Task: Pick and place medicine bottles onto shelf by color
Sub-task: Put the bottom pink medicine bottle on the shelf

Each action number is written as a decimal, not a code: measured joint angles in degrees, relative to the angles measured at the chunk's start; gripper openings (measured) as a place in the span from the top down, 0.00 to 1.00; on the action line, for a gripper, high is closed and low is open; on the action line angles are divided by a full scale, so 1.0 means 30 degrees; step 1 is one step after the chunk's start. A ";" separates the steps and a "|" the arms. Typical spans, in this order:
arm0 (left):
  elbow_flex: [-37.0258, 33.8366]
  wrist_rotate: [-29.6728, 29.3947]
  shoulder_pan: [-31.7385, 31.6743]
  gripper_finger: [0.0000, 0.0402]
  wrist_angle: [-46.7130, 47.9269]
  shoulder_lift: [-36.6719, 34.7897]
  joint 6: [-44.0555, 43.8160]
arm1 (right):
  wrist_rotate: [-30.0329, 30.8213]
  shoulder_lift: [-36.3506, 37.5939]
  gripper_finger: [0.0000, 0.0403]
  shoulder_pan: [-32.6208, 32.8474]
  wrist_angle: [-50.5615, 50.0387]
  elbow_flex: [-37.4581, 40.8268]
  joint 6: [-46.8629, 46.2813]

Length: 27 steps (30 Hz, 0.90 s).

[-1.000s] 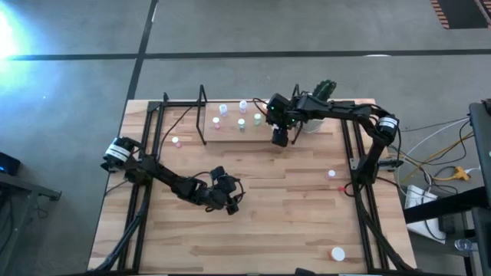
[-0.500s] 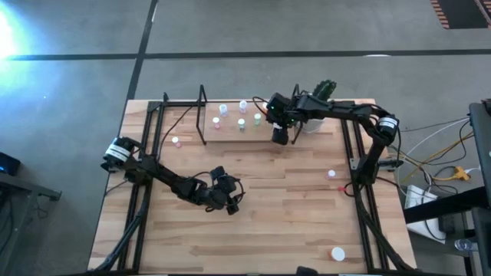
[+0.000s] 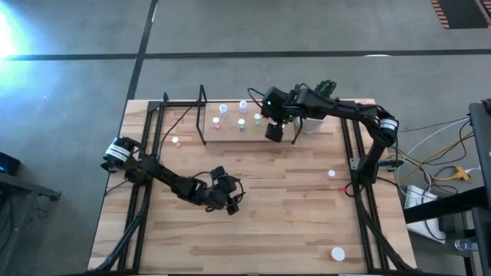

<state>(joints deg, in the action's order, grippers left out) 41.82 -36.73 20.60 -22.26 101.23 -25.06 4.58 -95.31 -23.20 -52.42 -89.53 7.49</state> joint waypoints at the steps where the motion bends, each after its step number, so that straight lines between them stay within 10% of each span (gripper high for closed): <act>1: 0.0000 0.0000 0.0000 0.38 0.0000 0.0000 0.0000 | 0.0000 0.0054 0.37 0.0304 0.0000 -0.0132 -0.0023; 27: 0.0000 0.0004 0.0006 0.38 -0.0002 0.0001 0.0005 | -0.0028 0.3989 0.39 1.6423 -0.1874 0.5717 -0.7940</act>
<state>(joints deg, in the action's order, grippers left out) 41.82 -36.72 20.62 -22.27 101.23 -25.04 4.49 -83.35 26.07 -58.05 -72.37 -16.33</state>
